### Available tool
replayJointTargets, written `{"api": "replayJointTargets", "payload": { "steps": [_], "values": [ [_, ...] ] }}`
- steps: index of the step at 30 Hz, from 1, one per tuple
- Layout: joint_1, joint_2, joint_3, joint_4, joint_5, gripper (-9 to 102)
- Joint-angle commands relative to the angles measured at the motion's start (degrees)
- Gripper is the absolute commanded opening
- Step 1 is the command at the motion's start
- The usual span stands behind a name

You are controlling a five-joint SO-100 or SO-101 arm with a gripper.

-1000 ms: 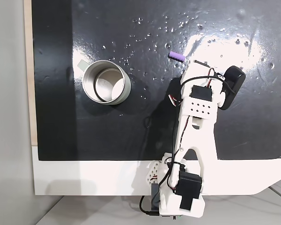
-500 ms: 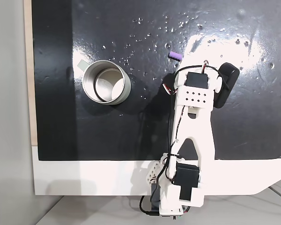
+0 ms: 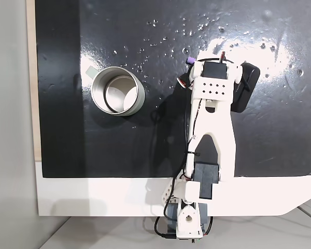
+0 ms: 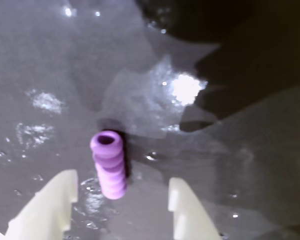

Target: Grasp a pengrip and put it in the cup.

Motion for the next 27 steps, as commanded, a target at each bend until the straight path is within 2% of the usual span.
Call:
{"api": "replayJointTargets", "payload": {
  "steps": [1,14,22,24,26,27],
  "values": [
    [0.4,-1.8,-7.6,2.8,1.5,24],
    [-0.3,-10.7,-16.9,6.3,1.7,26],
    [-0.1,-19.2,-29.4,13.2,2.0,26],
    [-0.2,-21.1,-32.2,14.5,0.6,21],
    [-0.5,-22.5,-33.9,15.3,-2.5,3],
    [-0.7,-23.5,-35.0,16.5,-3.3,0]
  ]
}}
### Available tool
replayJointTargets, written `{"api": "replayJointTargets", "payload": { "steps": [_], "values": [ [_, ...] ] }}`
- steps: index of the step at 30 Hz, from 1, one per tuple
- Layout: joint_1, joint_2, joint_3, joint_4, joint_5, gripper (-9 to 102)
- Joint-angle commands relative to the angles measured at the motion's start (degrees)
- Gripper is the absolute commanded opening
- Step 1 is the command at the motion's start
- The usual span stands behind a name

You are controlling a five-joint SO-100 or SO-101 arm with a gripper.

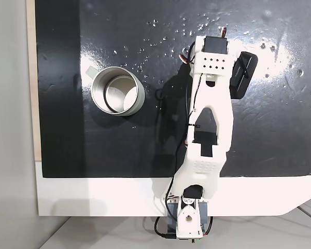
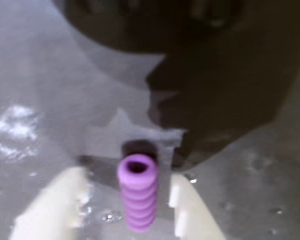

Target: Grasp a pengrip and put it in the cup.

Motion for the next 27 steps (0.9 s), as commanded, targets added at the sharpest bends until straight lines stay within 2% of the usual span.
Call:
{"api": "replayJointTargets", "payload": {
  "steps": [1,10,14,16,27],
  "values": [
    [-1.0,-1.3,-6.1,4.3,-2.5,0],
    [-0.7,-1.7,-7.8,6.8,-2.5,0],
    [-2.5,0.8,-12.4,13.1,-2.7,0],
    [-3.7,3.3,-14.1,16.3,-2.8,0],
    [-10.8,22.9,-13.5,22.8,-2.9,0]
  ]
}}
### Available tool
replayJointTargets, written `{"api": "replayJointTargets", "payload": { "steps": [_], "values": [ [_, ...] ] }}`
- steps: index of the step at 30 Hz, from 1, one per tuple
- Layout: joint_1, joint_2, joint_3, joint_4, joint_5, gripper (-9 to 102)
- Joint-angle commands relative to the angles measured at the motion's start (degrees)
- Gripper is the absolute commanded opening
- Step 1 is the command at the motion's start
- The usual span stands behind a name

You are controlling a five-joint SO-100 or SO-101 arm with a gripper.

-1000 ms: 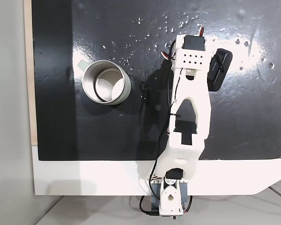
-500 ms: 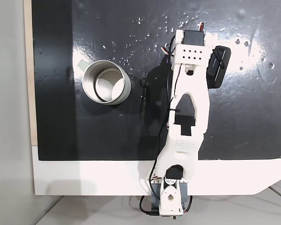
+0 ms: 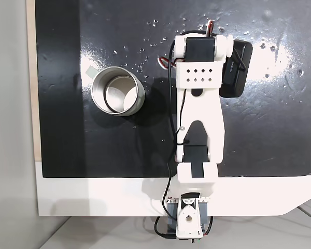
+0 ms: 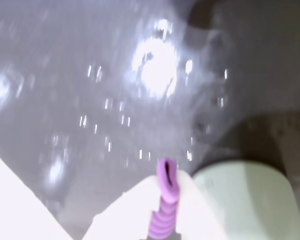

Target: Grasp a pengrip and put it in the cup.

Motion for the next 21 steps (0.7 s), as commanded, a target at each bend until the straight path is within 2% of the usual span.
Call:
{"api": "replayJointTargets", "payload": {
  "steps": [1,6,17,21],
  "values": [
    [-3.4,9.1,-2.5,1.7,-0.1,0],
    [-8.2,17.5,1.8,-0.1,0.3,0],
    [-25.0,43.0,41.7,-26.2,-0.4,0],
    [-29.9,49.0,50.4,-32.0,-0.6,0]
  ]
}}
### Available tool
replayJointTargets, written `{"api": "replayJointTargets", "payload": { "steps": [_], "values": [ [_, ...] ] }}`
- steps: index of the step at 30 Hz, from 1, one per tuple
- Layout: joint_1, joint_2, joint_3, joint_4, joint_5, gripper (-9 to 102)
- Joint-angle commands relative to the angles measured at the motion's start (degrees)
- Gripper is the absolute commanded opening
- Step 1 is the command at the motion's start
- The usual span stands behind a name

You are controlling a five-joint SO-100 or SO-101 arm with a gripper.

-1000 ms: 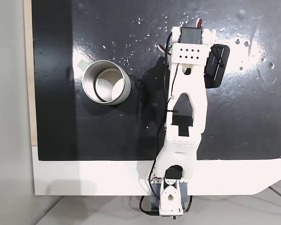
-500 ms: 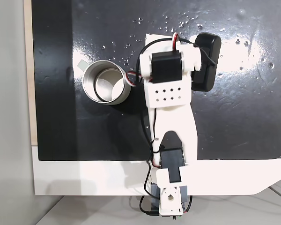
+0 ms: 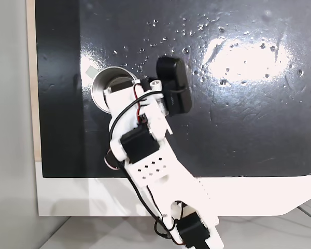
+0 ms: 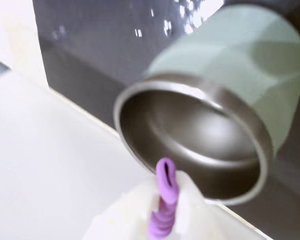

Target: Grasp a pengrip and put it in the cup.

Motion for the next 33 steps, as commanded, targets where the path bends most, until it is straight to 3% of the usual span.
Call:
{"api": "replayJointTargets", "payload": {
  "steps": [1,12,14,18,20,33],
  "values": [
    [-3.3,5.9,4.7,-5.1,-0.5,0],
    [-2.4,5.6,5.7,-7.0,-0.5,0],
    [-2.0,5.5,5.8,-7.0,-0.3,5],
    [-1.2,5.4,5.7,-7.0,0.1,29],
    [-1.0,5.4,5.6,-7.0,0.1,33],
    [-0.9,6.2,5.4,-6.7,0.0,33]
  ]
}}
